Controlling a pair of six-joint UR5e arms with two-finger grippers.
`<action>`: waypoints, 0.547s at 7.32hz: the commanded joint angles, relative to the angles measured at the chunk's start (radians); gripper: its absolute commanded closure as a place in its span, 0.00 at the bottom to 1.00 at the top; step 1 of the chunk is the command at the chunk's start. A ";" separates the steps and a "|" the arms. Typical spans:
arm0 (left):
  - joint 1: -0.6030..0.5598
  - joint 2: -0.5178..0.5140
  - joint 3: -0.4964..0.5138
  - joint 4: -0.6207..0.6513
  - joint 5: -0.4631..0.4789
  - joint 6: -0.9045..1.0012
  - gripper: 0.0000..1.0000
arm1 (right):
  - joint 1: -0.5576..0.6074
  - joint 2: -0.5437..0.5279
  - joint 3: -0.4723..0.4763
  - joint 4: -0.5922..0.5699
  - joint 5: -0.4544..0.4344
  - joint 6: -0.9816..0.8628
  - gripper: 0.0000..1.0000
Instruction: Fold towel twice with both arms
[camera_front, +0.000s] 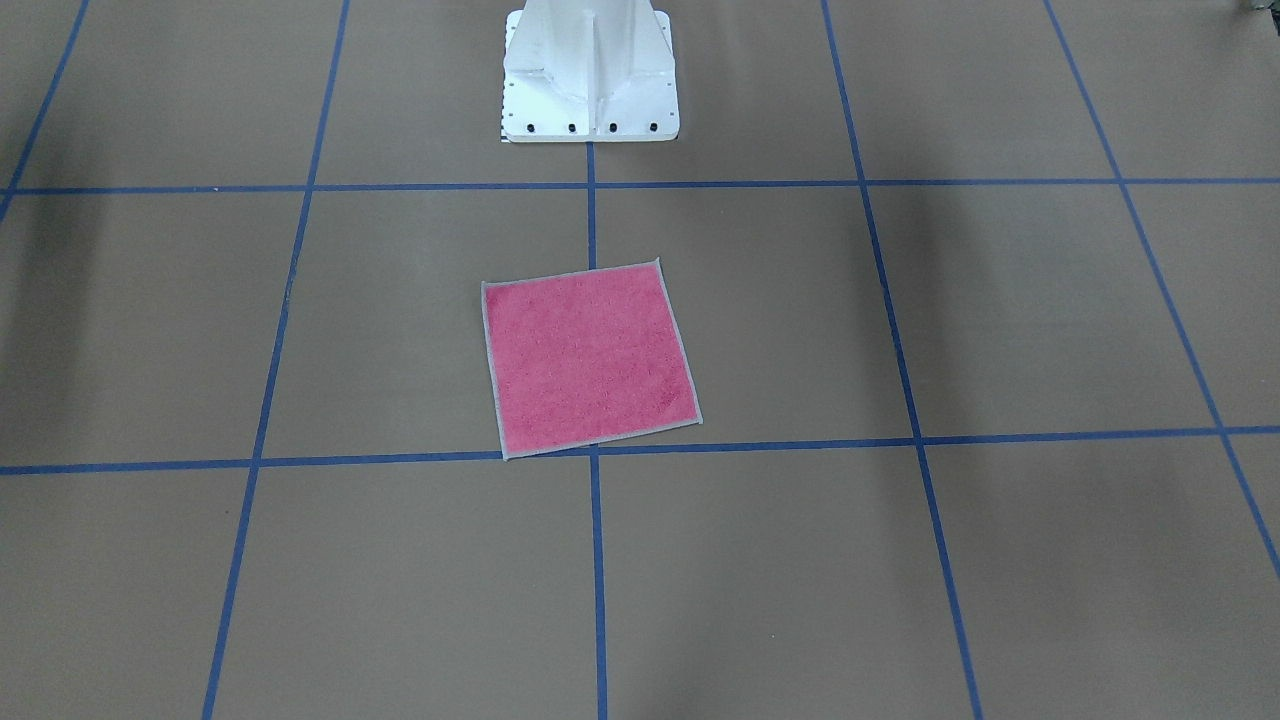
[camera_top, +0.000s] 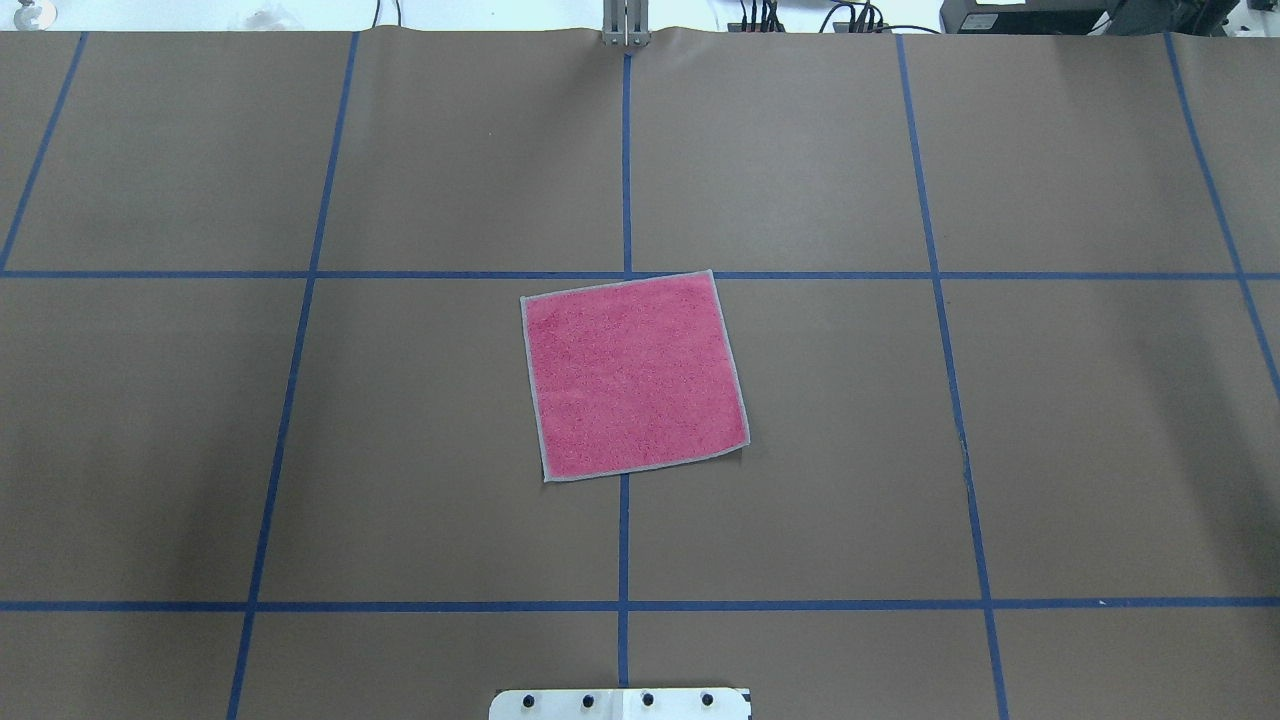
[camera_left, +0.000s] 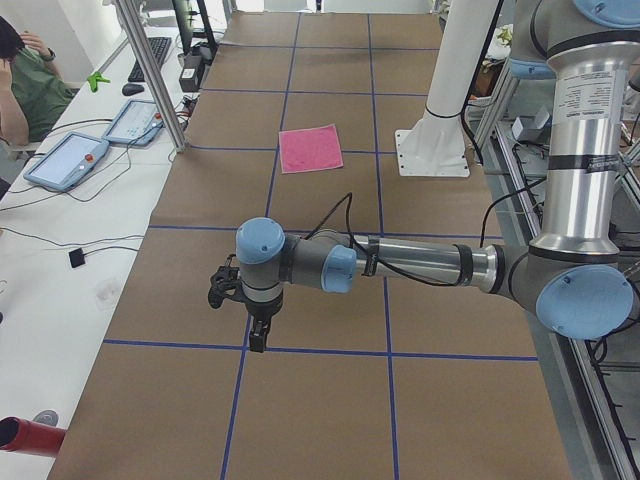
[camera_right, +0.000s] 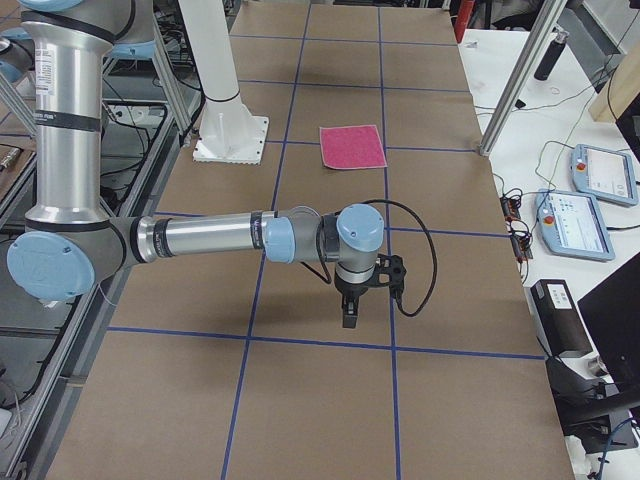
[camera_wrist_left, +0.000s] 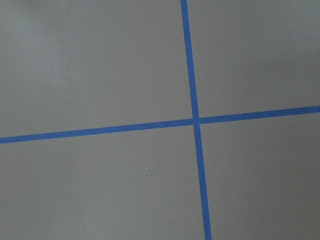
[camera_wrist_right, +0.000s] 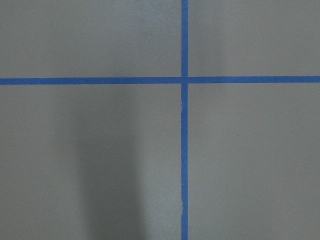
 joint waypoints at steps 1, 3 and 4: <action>0.002 -0.015 -0.009 0.002 -0.003 -0.012 0.00 | -0.001 0.018 0.008 0.000 0.000 0.005 0.01; 0.049 -0.135 -0.006 0.022 -0.002 -0.117 0.00 | -0.048 0.177 -0.010 -0.017 0.011 0.189 0.00; 0.152 -0.192 -0.020 0.001 0.003 -0.239 0.00 | -0.122 0.236 -0.010 0.006 0.001 0.204 0.00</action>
